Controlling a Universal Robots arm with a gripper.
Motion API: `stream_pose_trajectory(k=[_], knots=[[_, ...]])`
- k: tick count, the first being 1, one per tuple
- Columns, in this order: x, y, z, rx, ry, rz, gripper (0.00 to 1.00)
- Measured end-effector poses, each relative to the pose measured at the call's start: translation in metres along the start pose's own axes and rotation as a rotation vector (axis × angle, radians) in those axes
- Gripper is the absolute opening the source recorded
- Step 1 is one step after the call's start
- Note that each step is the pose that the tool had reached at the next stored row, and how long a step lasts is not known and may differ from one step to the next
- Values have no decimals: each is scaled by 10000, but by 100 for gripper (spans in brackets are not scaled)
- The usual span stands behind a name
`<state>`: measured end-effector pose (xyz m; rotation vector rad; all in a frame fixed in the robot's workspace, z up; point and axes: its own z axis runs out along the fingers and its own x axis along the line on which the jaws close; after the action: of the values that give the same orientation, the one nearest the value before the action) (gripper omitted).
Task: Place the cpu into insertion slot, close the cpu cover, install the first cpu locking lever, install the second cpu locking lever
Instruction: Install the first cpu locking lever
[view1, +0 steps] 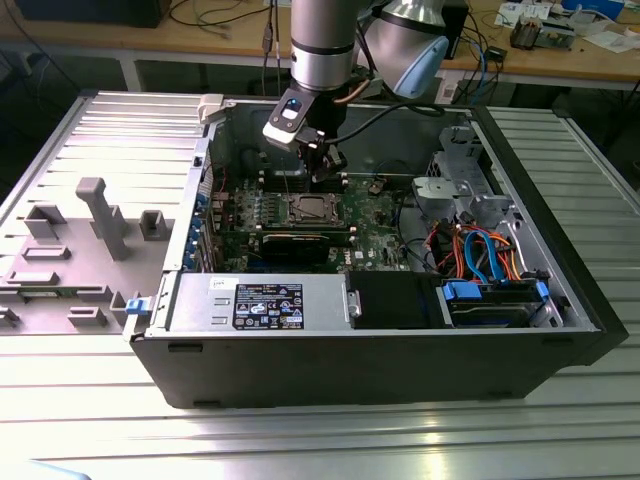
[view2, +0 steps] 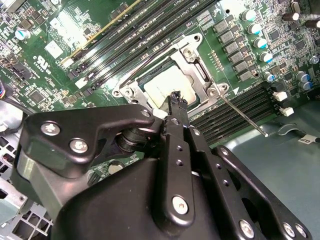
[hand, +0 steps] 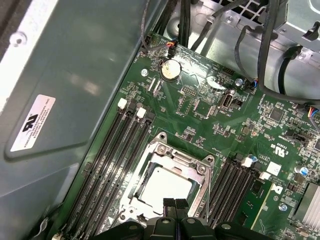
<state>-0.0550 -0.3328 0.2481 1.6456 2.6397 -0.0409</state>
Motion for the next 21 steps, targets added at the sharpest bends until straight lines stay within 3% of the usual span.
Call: stream_pose_trajectory(k=[12, 21], knots=[[0, 0, -1, -3, 0, -95, 11], [-1, -1, -33, -39, -6, -994, 11]])
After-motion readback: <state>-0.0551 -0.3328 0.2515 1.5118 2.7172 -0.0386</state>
